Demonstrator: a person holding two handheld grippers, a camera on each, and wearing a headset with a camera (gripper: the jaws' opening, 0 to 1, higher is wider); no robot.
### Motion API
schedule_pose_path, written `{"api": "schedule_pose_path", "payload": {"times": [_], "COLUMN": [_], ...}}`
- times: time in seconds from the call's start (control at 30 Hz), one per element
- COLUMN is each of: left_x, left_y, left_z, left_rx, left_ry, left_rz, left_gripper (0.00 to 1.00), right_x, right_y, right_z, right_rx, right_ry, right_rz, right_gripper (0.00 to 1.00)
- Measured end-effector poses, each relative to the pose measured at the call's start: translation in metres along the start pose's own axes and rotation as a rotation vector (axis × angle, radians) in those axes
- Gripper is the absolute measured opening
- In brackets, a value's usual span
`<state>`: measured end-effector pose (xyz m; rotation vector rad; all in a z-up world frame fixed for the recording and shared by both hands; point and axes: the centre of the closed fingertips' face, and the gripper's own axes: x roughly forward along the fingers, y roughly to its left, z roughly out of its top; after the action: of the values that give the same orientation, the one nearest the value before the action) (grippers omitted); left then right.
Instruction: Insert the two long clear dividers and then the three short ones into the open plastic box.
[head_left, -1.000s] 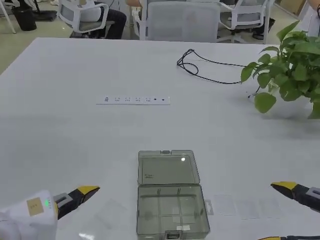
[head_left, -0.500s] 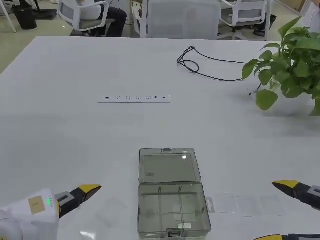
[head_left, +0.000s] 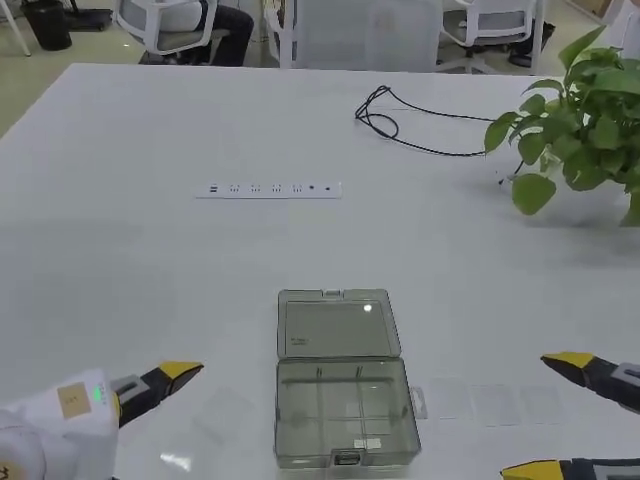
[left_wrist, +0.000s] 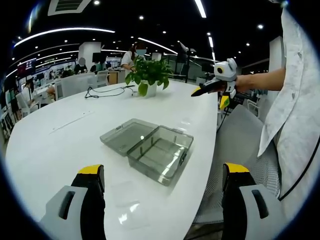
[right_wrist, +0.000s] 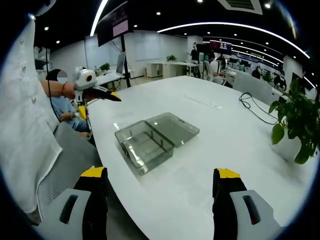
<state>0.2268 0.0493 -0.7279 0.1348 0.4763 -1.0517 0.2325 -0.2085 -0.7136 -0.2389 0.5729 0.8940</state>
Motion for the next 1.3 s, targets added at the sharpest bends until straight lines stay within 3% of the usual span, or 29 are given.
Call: {"api": "schedule_pose_path", "payload": {"times": [0.47, 0.87, 1.3], "left_x": [0.0, -0.005, -0.019], "left_y": [0.001, 0.012, 0.047], "left_z": [-0.001, 0.0, -0.006], "left_rx": [-0.001, -0.009, -0.076], "left_ry": [0.007, 0.012, 0.047], "left_rz": [-0.007, 0.015, 0.102], "left_gripper": [1.0, 1.0, 0.96], "right_x": [-0.001, 0.001, 0.001], "right_y": [0.001, 0.002, 0.002], "right_z": [0.0, 0.001, 0.004], "right_rx": [0.004, 0.008, 0.013], "right_ry": [-0.002, -0.003, -0.022], "right_rz": [-0.006, -0.005, -0.008], "right_gripper": [0.87, 0.87, 0.87]}}
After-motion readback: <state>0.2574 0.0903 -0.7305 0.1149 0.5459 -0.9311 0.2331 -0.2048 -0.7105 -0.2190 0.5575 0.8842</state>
